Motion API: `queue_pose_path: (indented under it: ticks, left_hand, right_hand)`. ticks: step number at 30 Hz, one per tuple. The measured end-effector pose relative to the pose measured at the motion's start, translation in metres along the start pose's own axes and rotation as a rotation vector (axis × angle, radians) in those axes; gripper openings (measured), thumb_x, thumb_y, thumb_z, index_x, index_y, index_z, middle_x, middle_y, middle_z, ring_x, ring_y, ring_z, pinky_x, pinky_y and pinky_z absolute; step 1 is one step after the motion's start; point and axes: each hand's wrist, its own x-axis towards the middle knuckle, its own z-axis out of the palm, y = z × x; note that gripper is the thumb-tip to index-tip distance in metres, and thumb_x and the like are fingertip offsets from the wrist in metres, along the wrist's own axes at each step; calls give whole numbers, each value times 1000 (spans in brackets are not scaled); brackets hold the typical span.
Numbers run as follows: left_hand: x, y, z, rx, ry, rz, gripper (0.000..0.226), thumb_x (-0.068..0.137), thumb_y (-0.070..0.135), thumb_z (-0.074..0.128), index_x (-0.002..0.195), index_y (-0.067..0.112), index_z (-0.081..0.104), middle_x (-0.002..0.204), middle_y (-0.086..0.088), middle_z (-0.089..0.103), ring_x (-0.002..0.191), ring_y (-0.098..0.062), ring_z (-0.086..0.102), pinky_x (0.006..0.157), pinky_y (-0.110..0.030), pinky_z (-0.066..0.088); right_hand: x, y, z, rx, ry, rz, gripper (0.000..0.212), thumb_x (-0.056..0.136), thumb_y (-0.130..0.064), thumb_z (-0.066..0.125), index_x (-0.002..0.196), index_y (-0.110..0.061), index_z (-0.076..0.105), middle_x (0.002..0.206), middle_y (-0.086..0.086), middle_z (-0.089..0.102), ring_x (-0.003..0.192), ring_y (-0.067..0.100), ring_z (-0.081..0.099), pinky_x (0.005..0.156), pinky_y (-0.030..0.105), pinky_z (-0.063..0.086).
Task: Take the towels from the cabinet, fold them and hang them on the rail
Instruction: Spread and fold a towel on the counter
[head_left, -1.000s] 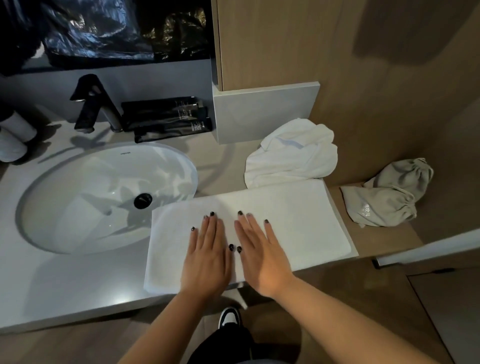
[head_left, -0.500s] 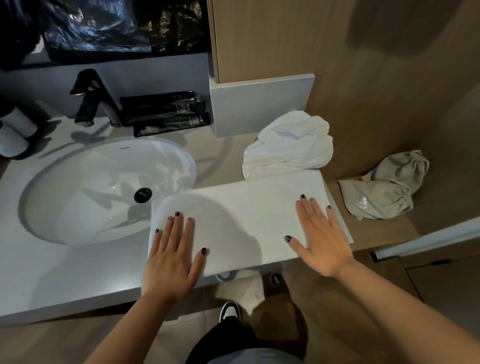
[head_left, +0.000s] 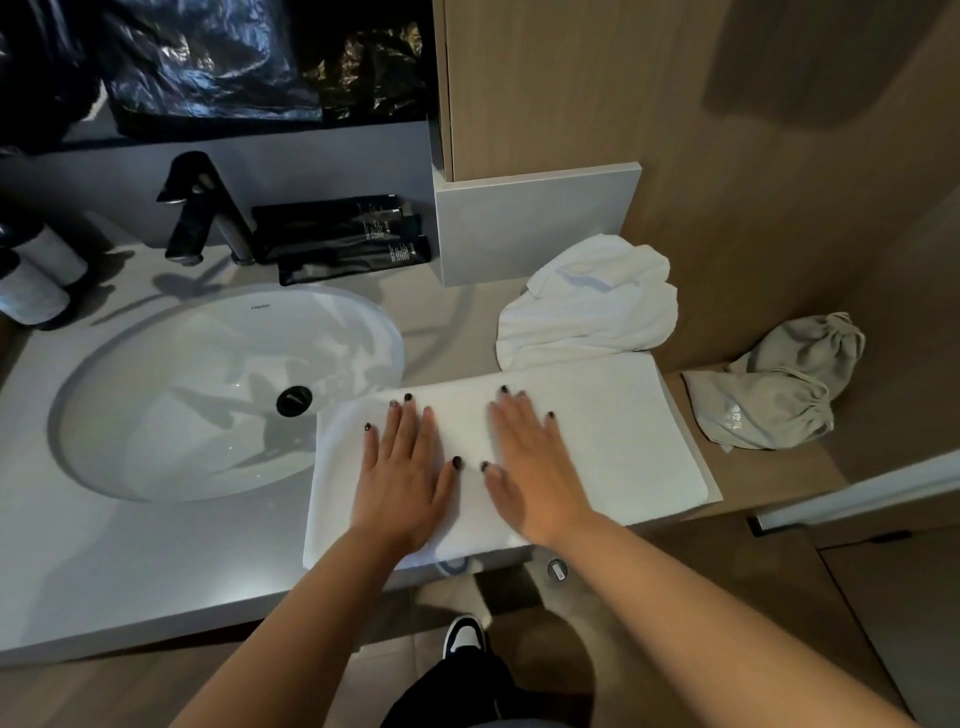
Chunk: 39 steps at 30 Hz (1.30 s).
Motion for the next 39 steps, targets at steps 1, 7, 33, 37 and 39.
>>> queue_pose_path:
  ticks: [1, 7, 33, 37, 39]
  left_hand:
    - [3, -1, 2, -4, 17, -9, 85, 85, 64, -9, 154, 15, -14, 162, -8, -20, 147, -21, -26, 120, -42, -15]
    - [2, -33, 0, -23, 78, -3, 76, 93, 68, 6, 157, 30, -6, 163, 1, -17, 149, -14, -22, 123, -40, -7]
    - [36, -87, -18, -282, 81, -226, 72, 95, 67, 30, 141, 15, 47, 142, -17, 52, 129, -34, 50, 109, -50, 41]
    - [5, -36, -10, -112, 251, 136, 65, 100, 47, 25, 153, 9, 31, 159, -16, 25, 149, -33, 21, 117, -55, 26]
    - [-7, -23, 7, -91, 169, 155, 64, 102, 49, 18, 156, 16, 22, 163, -8, 13, 152, -25, 9, 121, -52, 17]
  right_hand:
    - [5, -5, 10, -54, -16, -22, 69, 94, -41, 8, 157, -12, 7, 165, 6, -5, 152, 24, -7, 122, 52, 6]
    - [21, 33, 11, -209, -23, -79, 82, 90, -63, 1, 157, -17, -3, 164, 2, -13, 150, 19, -17, 122, 46, -4]
    - [22, 75, -20, -90, 130, 273, 77, 96, -54, 13, 156, -11, -12, 163, 6, -17, 150, 22, -18, 122, 50, -6]
    - [13, 14, 12, -109, 83, -47, 70, 99, -46, 13, 157, -8, 4, 164, 9, -1, 151, 25, -4, 122, 52, 8]
    - [10, 3, 23, -147, 69, -66, 67, 102, -49, 9, 156, -10, 14, 164, 7, 8, 152, 24, 5, 120, 52, 19]
